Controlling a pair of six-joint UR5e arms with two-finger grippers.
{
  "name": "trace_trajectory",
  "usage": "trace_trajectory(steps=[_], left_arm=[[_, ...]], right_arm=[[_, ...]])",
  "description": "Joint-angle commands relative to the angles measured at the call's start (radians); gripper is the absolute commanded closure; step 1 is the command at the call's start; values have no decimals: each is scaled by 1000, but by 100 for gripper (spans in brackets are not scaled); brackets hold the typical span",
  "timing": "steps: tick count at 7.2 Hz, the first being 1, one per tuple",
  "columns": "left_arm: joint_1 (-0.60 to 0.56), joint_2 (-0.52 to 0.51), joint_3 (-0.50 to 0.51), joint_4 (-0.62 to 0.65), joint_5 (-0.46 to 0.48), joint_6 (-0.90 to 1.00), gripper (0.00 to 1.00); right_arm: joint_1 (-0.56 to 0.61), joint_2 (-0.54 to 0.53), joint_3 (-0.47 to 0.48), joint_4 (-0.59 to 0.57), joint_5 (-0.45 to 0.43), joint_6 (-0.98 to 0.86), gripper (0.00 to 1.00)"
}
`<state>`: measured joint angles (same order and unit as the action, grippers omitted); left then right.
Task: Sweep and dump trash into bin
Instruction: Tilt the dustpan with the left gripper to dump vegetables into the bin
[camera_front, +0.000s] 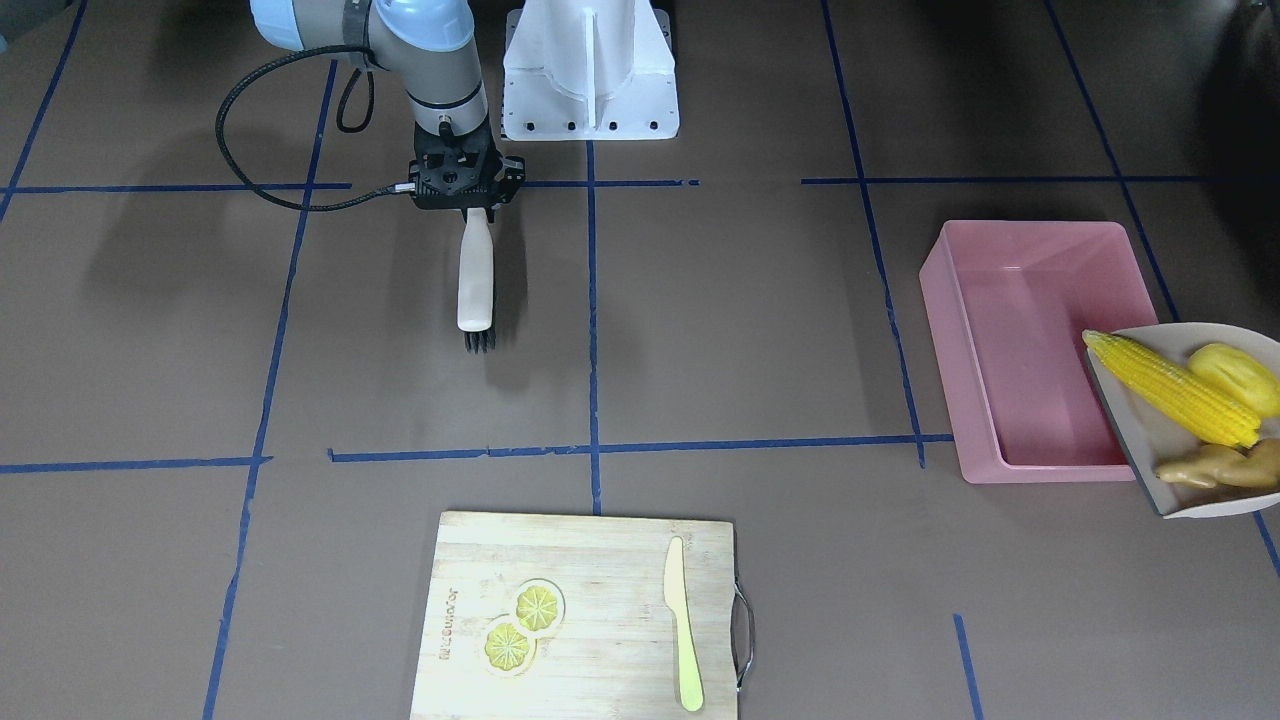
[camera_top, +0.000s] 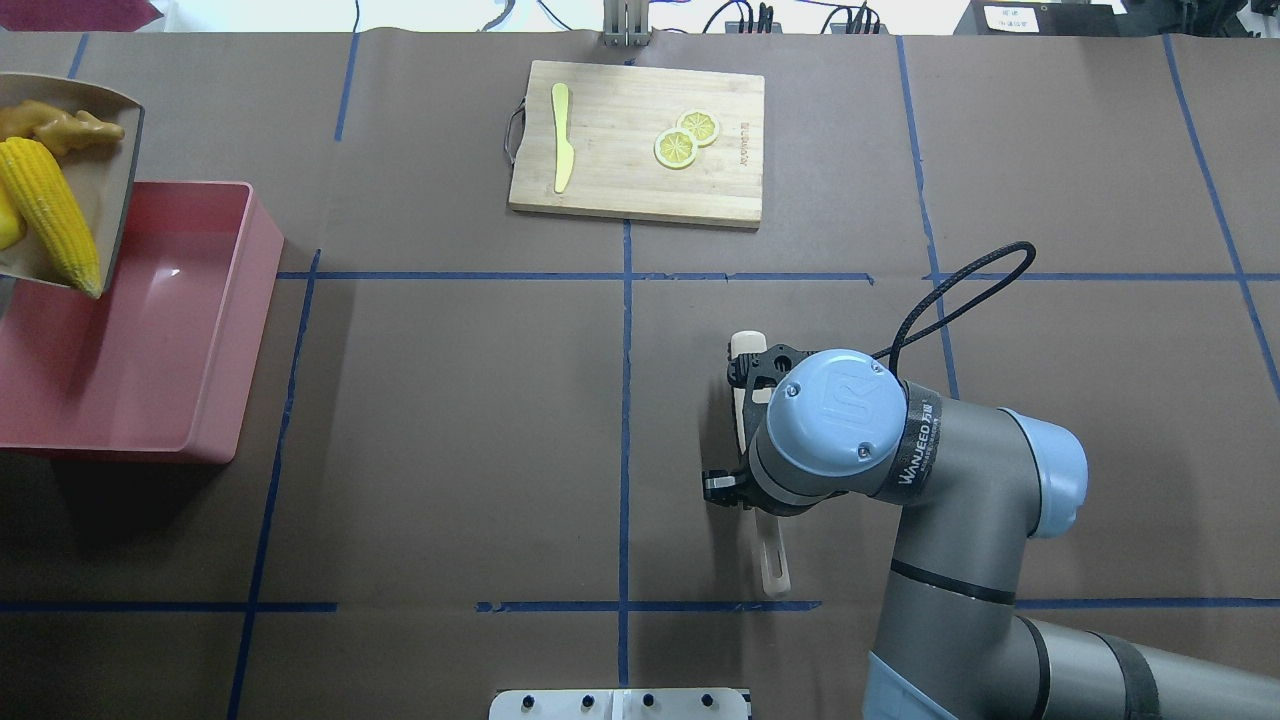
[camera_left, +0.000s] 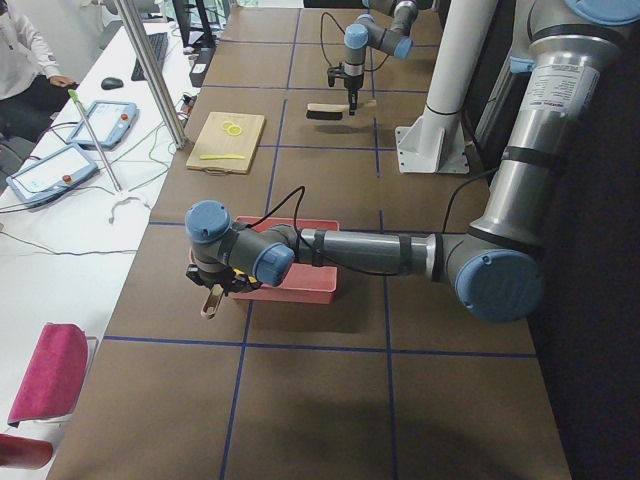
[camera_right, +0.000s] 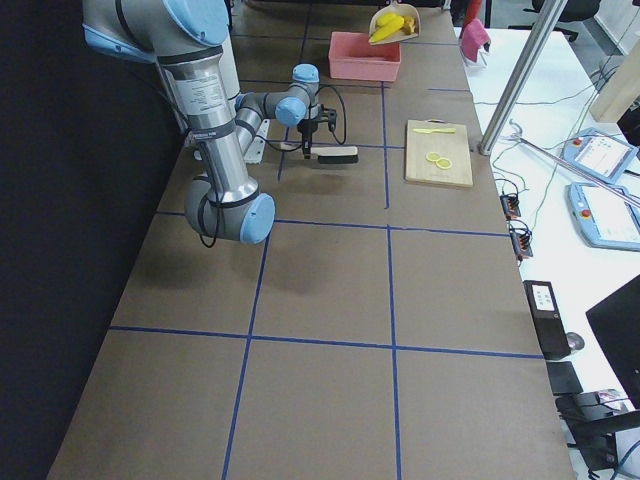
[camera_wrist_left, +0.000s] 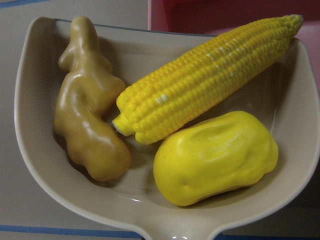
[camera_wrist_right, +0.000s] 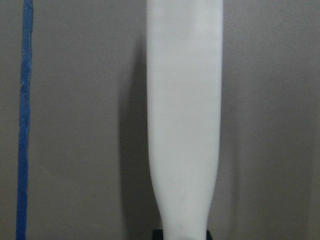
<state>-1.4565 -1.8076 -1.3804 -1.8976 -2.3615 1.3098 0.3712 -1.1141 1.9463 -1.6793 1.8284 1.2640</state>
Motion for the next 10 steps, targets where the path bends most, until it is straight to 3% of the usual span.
trace_trajectory(steps=[1, 2, 4, 6, 8, 10], left_arm=[[1, -3, -73, 156, 8, 17, 100], [2, -1, -119, 243, 8, 17, 100], [4, 7, -141, 262, 49, 16, 100], [15, 7, -199, 326, 177, 63, 100], [8, 10, -285, 426, 334, 228, 100], [13, 23, -292, 423, 387, 264, 100]], right_arm=[[0, -4, 0, 1, 0, 0, 100], [0, -4, 0, 1, -1, 0, 100], [-2, -13, -1, 1, -1, 0, 100], [-3, -15, 0, 1, -1, 3, 100], [-5, -13, 0, 1, -3, 5, 100], [-5, -13, -1, 1, -3, 5, 100]])
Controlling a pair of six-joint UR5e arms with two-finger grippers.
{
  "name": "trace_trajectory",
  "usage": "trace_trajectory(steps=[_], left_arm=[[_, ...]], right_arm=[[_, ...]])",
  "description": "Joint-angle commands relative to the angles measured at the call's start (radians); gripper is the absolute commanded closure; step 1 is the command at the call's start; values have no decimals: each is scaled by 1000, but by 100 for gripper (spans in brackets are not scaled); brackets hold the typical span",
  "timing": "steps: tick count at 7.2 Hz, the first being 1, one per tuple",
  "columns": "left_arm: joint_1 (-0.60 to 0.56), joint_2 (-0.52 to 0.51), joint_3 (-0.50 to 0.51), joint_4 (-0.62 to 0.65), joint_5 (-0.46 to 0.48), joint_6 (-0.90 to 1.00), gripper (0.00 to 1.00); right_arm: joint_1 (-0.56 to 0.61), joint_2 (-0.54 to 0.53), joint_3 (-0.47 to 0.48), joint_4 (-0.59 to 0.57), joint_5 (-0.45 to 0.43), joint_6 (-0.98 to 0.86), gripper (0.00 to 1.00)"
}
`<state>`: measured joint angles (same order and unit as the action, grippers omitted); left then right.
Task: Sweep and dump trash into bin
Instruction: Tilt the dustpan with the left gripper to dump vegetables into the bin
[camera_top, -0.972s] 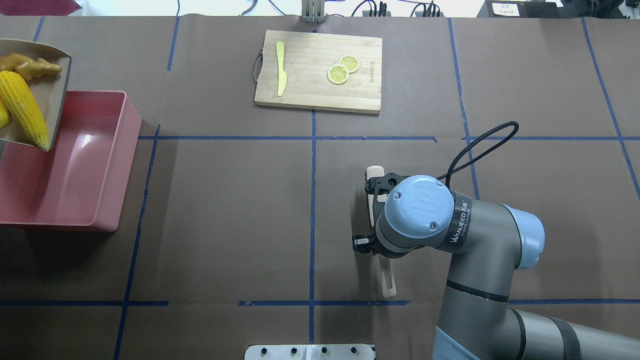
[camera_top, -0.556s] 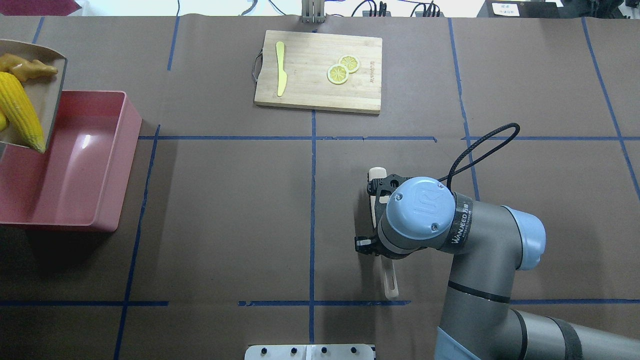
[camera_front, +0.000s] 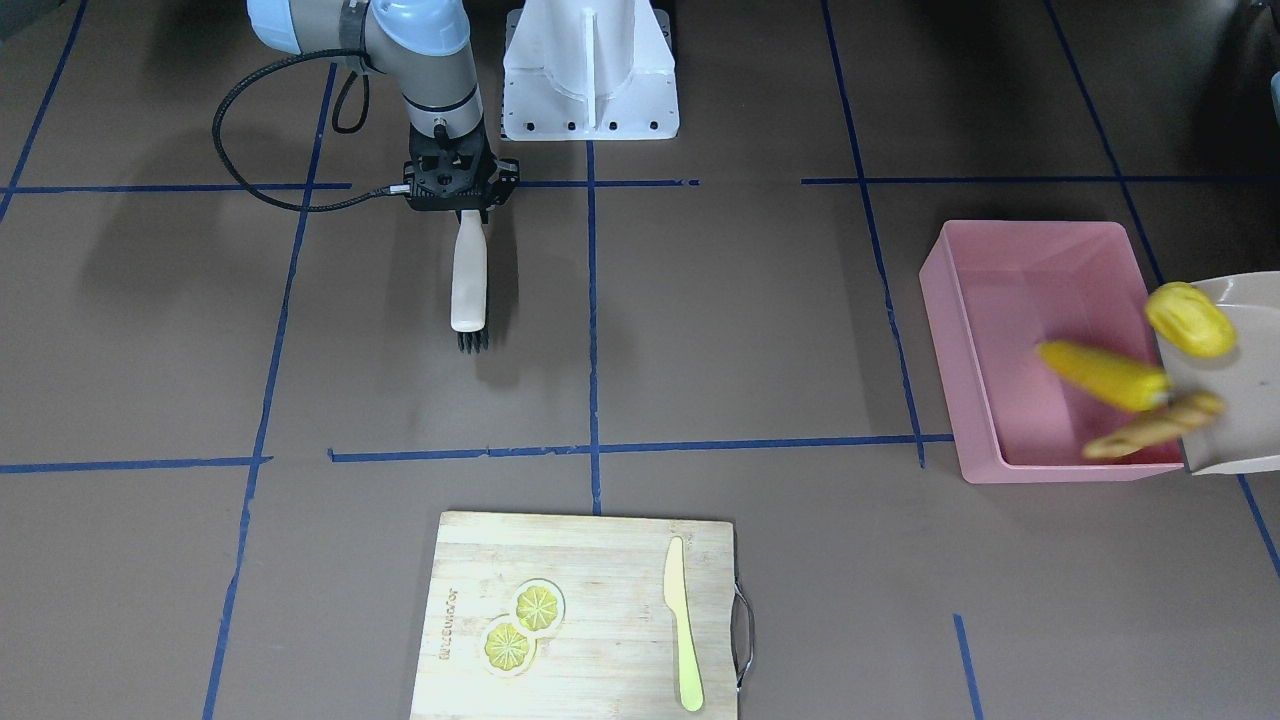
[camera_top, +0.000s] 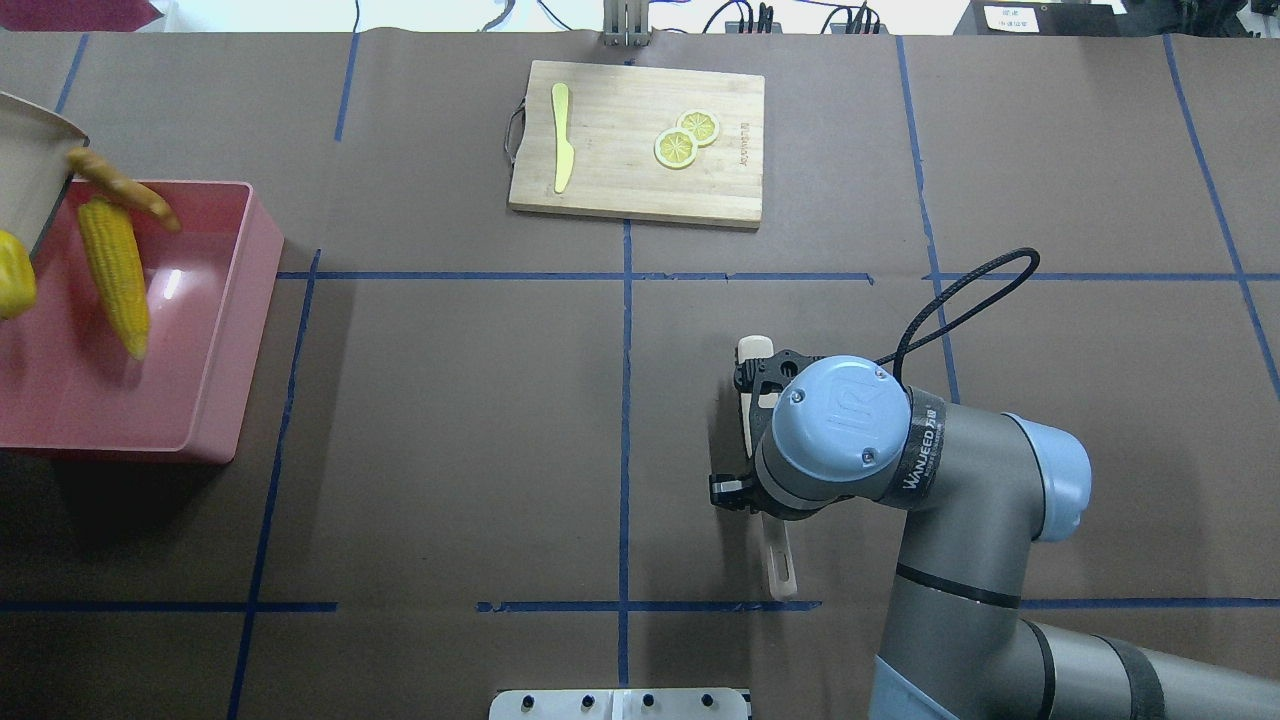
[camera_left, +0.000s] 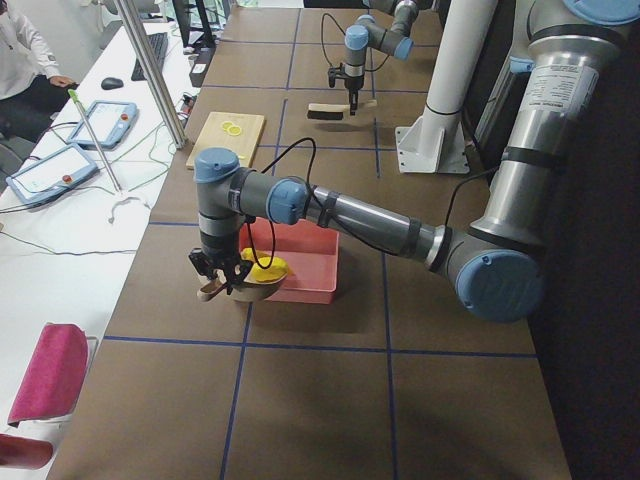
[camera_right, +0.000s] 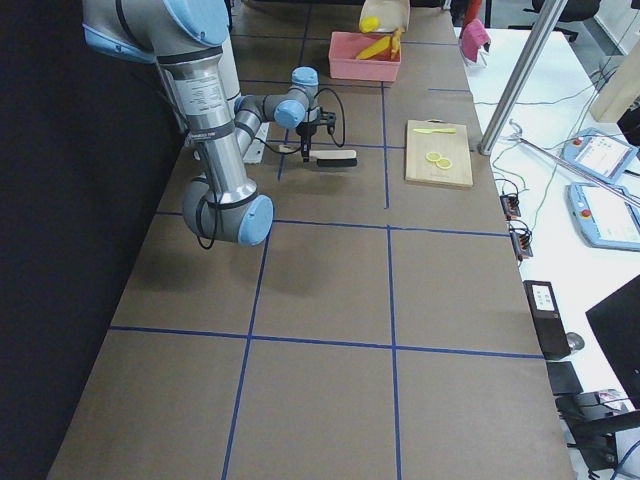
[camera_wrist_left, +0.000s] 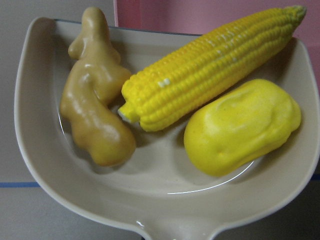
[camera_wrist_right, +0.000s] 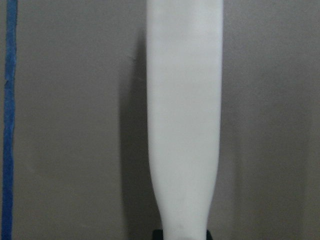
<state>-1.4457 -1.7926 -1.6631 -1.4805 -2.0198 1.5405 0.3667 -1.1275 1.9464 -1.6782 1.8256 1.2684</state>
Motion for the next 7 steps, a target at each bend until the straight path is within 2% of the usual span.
trace_trajectory(steps=[1, 3, 4, 7], left_arm=[[2, 9, -9, 9, 52, 33, 100], [5, 10, -4, 14, 32, 32, 100], [8, 9, 3, 14, -17, 29, 100], [-2, 12, -4, 3, -242, -118, 100]], right_arm=[[-2, 0, -1, 0, 0, 0, 100], [-3, 2, -1, 0, 0, 2, 100], [-3, 2, -1, 0, 0, 0, 100], [-3, 8, 2, 2, 0, 0, 100]])
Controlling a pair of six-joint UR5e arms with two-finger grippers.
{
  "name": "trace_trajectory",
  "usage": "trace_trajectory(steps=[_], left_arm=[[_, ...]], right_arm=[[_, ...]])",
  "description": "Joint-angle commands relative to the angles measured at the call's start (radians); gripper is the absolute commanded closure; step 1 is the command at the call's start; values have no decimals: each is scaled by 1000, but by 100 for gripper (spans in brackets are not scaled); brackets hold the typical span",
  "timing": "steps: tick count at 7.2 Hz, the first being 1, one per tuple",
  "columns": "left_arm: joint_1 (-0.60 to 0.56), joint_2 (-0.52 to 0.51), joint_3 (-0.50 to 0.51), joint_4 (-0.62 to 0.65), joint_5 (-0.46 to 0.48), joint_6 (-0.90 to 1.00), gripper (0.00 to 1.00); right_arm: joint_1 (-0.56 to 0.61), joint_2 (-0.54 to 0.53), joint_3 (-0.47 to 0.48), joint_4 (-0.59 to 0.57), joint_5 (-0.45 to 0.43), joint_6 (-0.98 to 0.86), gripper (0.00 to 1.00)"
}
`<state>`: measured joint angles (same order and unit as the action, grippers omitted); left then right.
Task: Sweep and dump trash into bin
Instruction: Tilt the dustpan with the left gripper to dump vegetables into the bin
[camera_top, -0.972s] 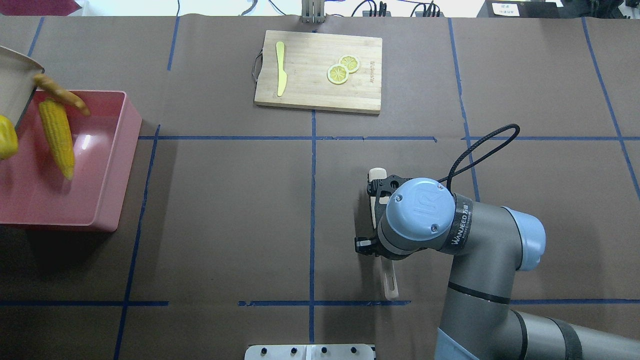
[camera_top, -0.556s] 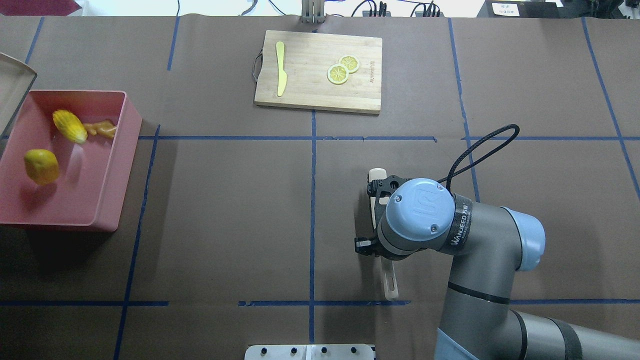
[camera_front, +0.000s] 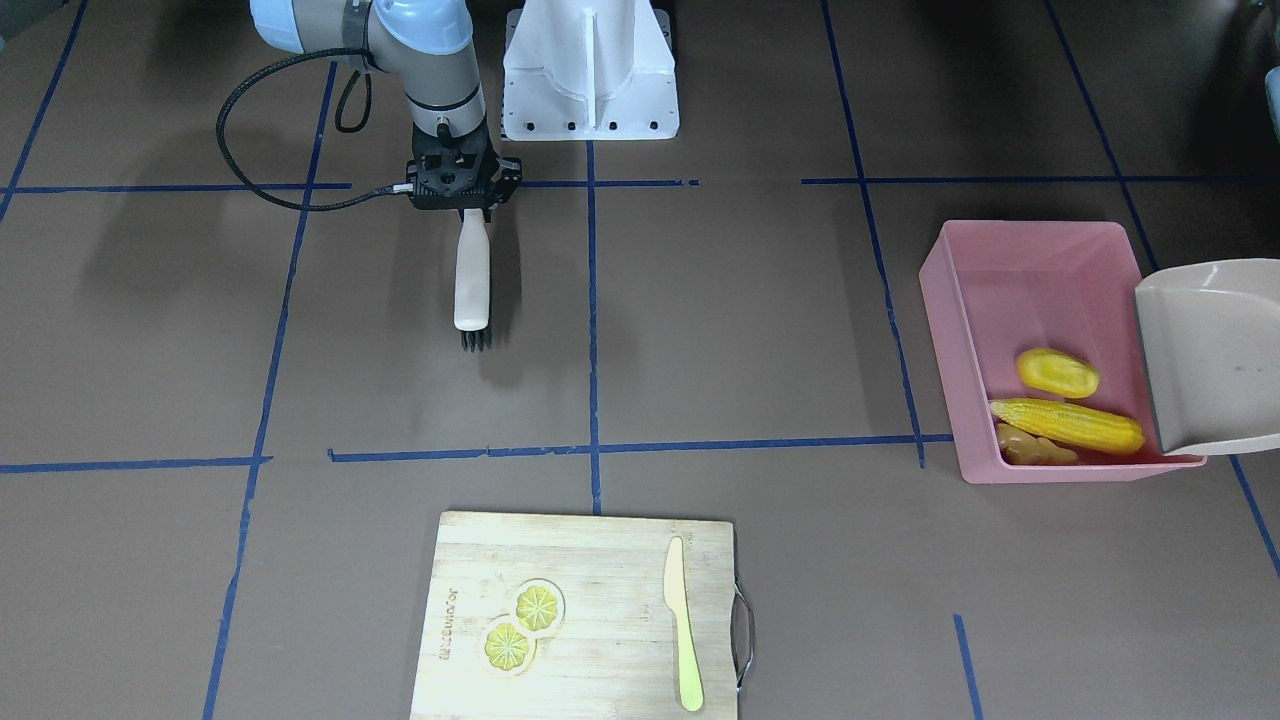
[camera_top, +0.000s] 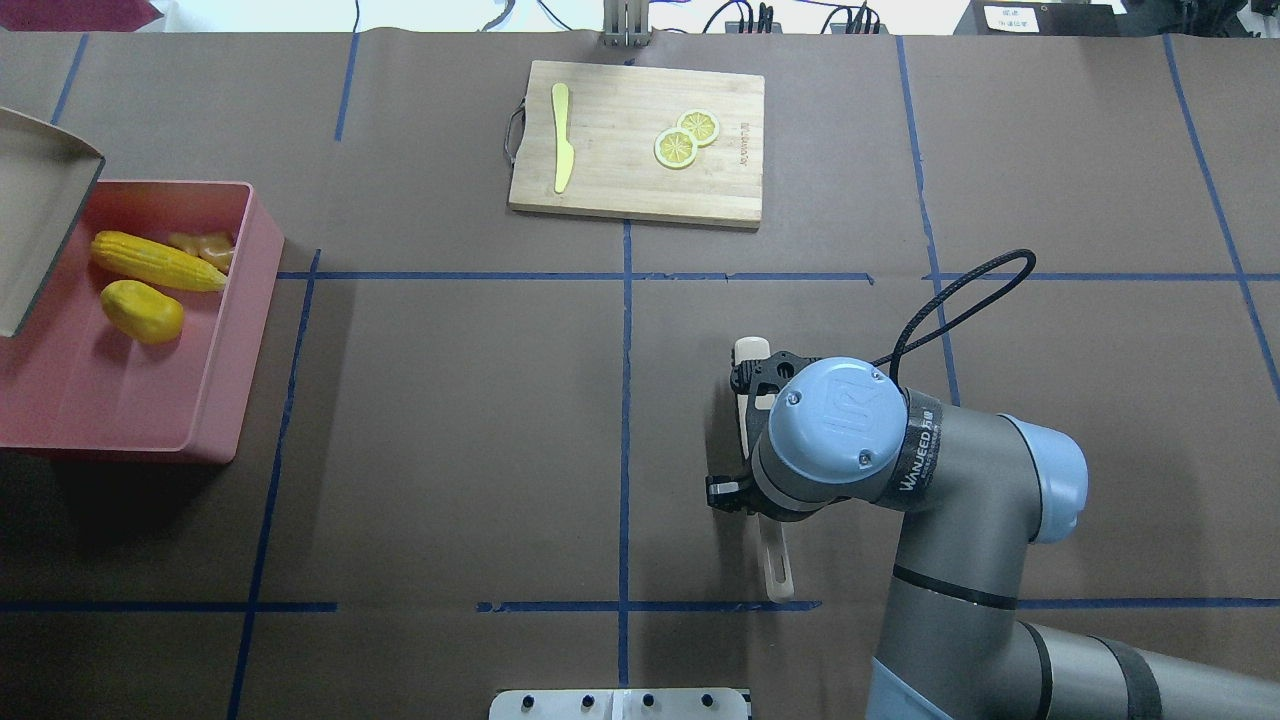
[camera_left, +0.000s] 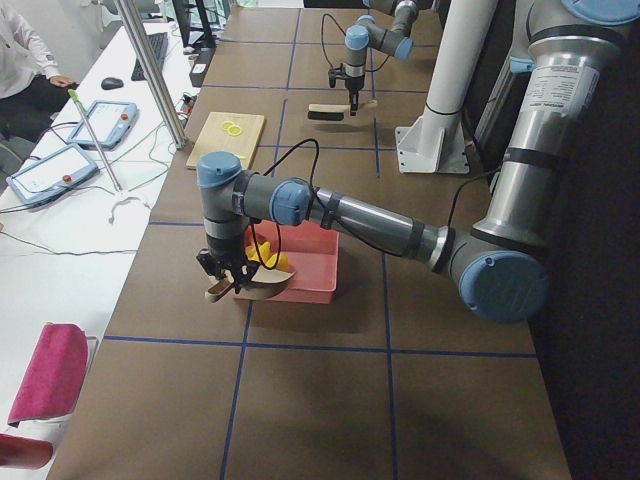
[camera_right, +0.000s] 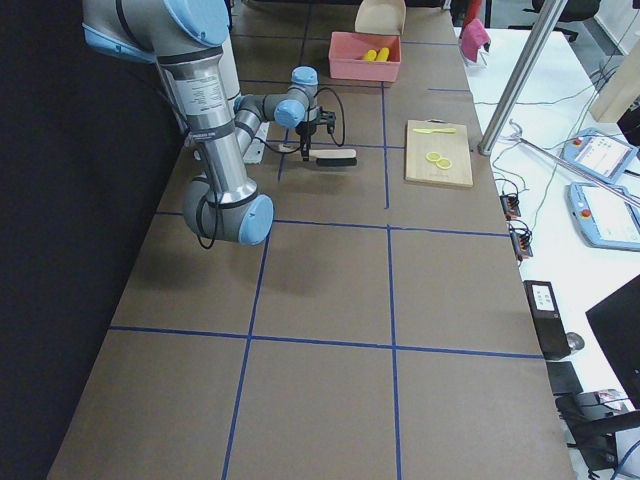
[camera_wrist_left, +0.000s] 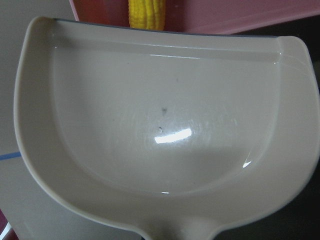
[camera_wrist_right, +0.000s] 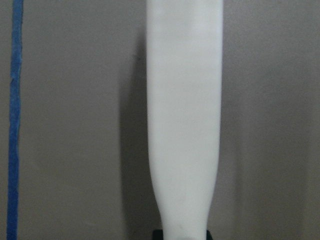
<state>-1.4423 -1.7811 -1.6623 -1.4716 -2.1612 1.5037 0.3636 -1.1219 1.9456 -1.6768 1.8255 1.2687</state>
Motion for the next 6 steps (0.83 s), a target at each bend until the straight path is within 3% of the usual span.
trace_trajectory(steps=[1, 4, 6], left_arm=[[-7, -9, -11, -7, -144, -162, 100], [0, -29, -45, -47, -209, -336, 100], [34, -34, -54, -164, -332, -562, 100]], right_arm=[[0, 2, 3, 0, 0, 0, 100], [0, 2, 1, 0, 0, 0, 100], [1, 2, 1, 0, 0, 0, 100]])
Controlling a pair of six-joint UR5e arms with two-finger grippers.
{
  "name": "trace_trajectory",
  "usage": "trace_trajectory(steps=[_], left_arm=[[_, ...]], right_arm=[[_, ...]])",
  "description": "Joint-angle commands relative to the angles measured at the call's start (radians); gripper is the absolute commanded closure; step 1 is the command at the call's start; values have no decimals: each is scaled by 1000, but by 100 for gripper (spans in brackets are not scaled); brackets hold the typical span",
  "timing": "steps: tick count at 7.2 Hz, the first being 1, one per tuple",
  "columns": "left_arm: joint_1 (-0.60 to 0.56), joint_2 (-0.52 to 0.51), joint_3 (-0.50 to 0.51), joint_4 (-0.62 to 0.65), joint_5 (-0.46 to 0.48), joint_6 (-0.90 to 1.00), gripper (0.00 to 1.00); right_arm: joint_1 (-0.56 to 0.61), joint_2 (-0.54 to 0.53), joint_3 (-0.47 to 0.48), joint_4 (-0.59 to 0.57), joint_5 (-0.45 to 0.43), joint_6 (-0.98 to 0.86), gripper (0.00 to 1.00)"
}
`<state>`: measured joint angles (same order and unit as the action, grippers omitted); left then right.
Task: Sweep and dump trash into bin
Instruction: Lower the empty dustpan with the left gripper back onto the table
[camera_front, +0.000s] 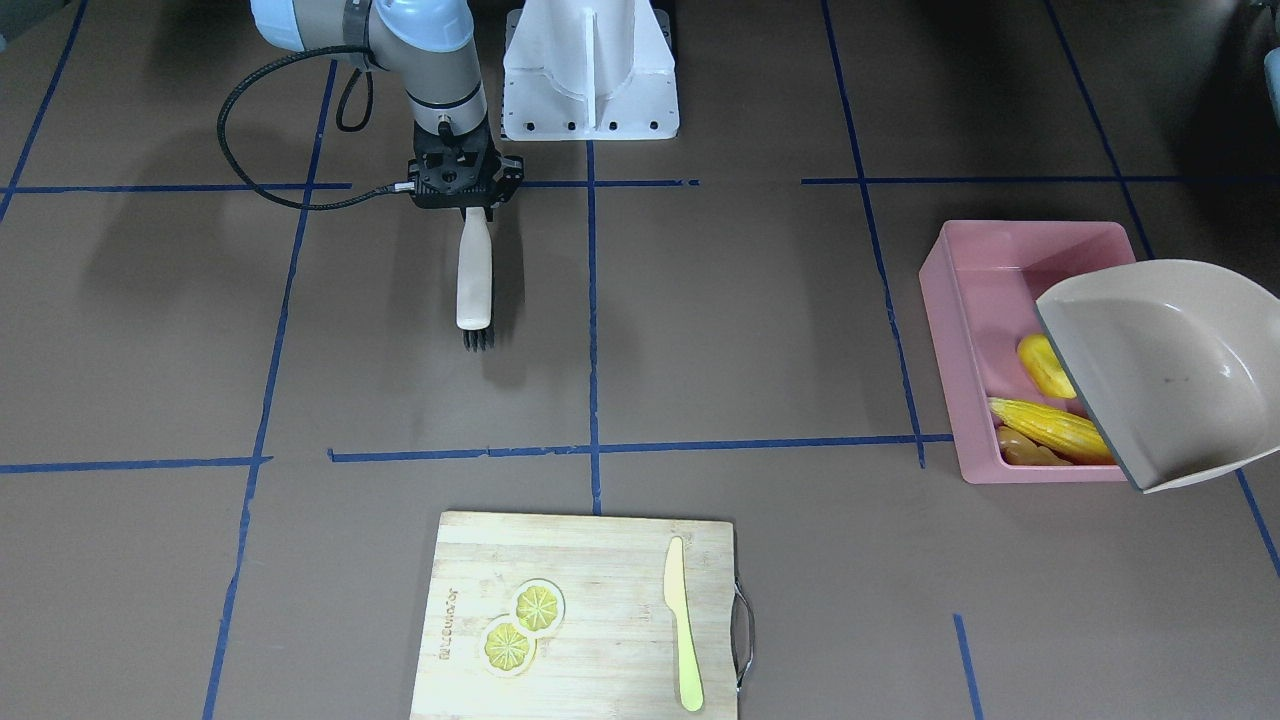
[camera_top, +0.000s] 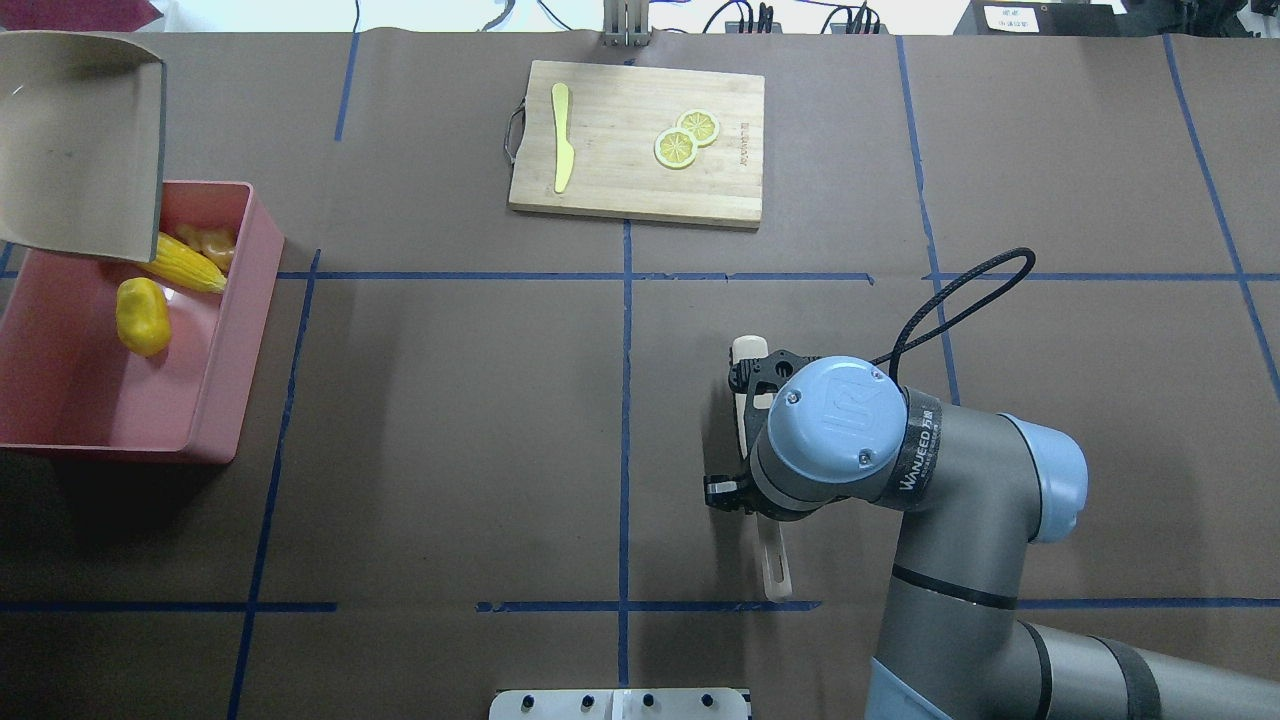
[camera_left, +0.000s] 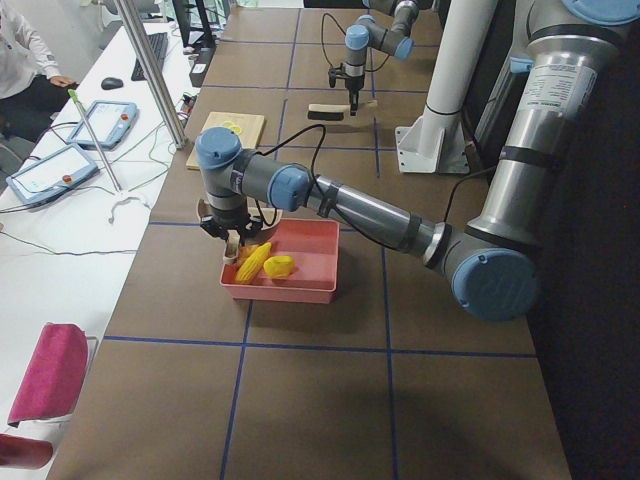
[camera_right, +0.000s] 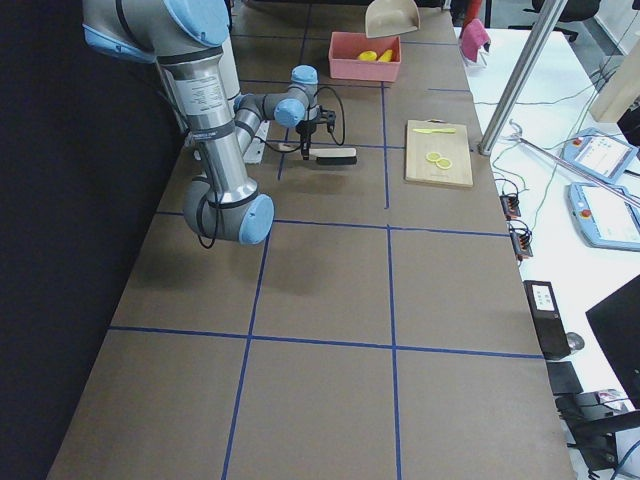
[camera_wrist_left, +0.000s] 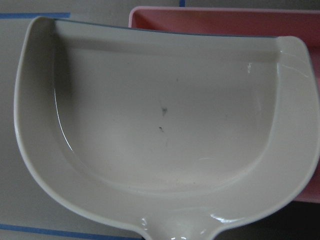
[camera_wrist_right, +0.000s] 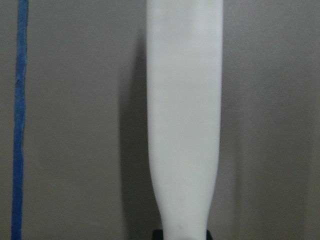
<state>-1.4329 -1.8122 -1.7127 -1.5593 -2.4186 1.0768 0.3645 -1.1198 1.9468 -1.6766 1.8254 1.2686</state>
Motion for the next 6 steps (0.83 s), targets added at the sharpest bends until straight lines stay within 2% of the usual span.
trace_trajectory(steps=[1, 2, 4, 6], left_arm=[[84, -1, -1, -173, -76, -263, 100], [185, -4, 4, -245, -73, -338, 100], [328, -65, 1, -278, -56, -442, 100], [478, -120, -16, -278, 48, -525, 97]], right_arm=[[-1, 0, 1, 0, 0, 3, 100], [-1, 0, 1, 0, 0, 8, 100], [-1, 0, 1, 0, -2, 9, 100], [-1, 2, 1, 0, -2, 11, 100]])
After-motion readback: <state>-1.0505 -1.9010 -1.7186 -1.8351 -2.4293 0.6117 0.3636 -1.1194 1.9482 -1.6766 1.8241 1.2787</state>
